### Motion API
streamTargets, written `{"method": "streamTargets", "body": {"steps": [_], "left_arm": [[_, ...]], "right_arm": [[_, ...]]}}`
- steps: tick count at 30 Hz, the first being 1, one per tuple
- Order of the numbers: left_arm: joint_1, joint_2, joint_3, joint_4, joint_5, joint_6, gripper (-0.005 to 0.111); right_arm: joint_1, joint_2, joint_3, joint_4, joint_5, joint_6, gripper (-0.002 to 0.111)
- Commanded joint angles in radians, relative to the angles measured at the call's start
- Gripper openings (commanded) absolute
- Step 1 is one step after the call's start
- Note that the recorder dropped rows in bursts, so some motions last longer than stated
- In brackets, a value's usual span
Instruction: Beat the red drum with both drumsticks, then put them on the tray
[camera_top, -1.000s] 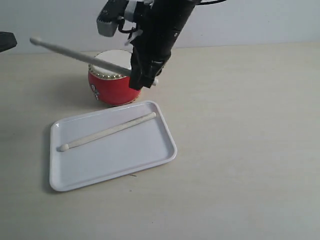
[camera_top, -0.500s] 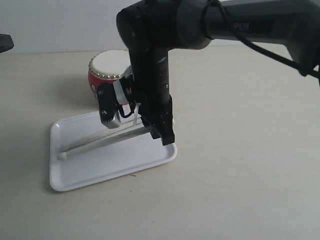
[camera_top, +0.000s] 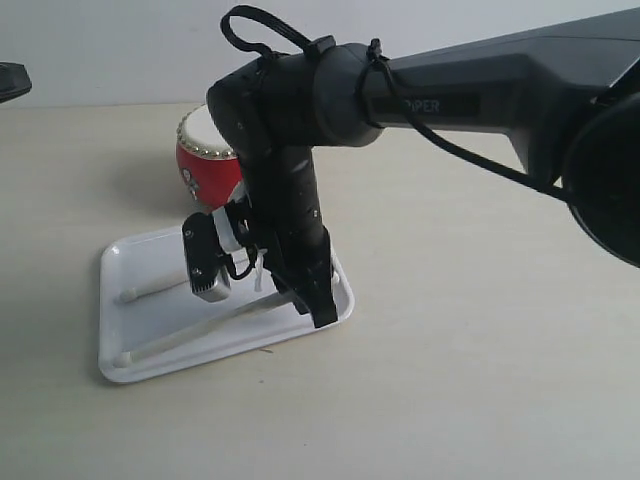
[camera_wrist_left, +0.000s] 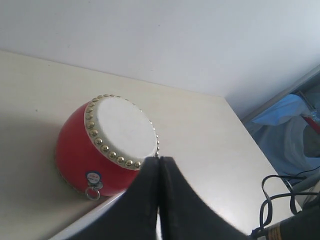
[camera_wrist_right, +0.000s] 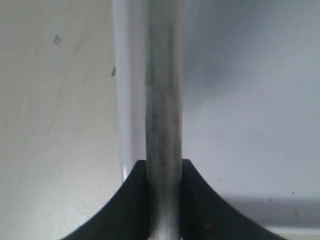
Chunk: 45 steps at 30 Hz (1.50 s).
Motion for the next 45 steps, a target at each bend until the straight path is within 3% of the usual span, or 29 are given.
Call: {"method": "streamTargets", "body": {"steps": [1,4,7,20,25,27,28,29,30,31,33,35,39,45], "left_arm": [[0.002,-0.007,0.004,-0.004,0.017,0.007,0.001],[0.002,-0.007,0.004,-0.004,0.017,0.007,0.001],[0.002,-0.007,0.004,-0.004,0.017,0.007,0.001],[0.002,-0.007,0.004,0.005,0.04,0.007,0.001],[-0.006,-0.021,0.004,0.038,0.002,0.051,0.0],[-0.051,-0.068,0.004,0.106,-0.201,0.016,0.0],[-0.113,-0.114,0.006,0.192,-0.409,-0.067,0.0],[-0.146,-0.133,0.009,0.235,-0.501,-0.109,0.0],[-0.234,-0.177,0.027,0.342,-0.727,-0.219,0.0],[-0.277,-0.198,0.037,0.378,-0.815,-0.268,0.0],[-0.427,-0.253,0.103,0.434,-1.167,-0.316,0.0],[-0.495,-0.267,0.124,0.436,-1.259,-0.314,0.0],[-0.531,-0.272,0.149,0.456,-1.279,-0.312,0.0],[-0.554,-0.33,0.192,0.543,-1.292,-0.358,0.0]], "right_arm": [[0.001,-0.002,0.001,0.0,-0.027,0.027,0.017],[0.001,-0.002,0.001,0.0,-0.037,0.027,0.04],[0.001,-0.002,0.001,0.0,-0.073,0.061,0.051],[-0.011,-0.179,-0.001,0.001,-0.169,0.218,0.051],[-0.055,-0.245,-0.001,0.083,-0.173,0.275,0.05],[-0.097,-0.272,-0.001,0.202,-0.171,0.28,0.047],[-0.137,-0.287,-0.001,0.292,-0.164,0.28,0.043],[-0.154,-0.291,-0.001,0.333,-0.159,0.28,0.04],[-0.199,-0.3,-0.001,0.405,-0.145,0.28,0.032],[-0.222,-0.3,-0.001,0.432,-0.134,0.28,0.029],[-0.305,-0.302,0.009,0.551,-0.1,0.261,0.014],[-0.37,-0.308,0.053,0.679,-0.098,0.183,0.0],[-0.471,-0.369,0.216,0.901,-0.162,0.037,0.0],[-0.531,-0.557,0.48,0.913,-0.538,0.026,0.0]]}}
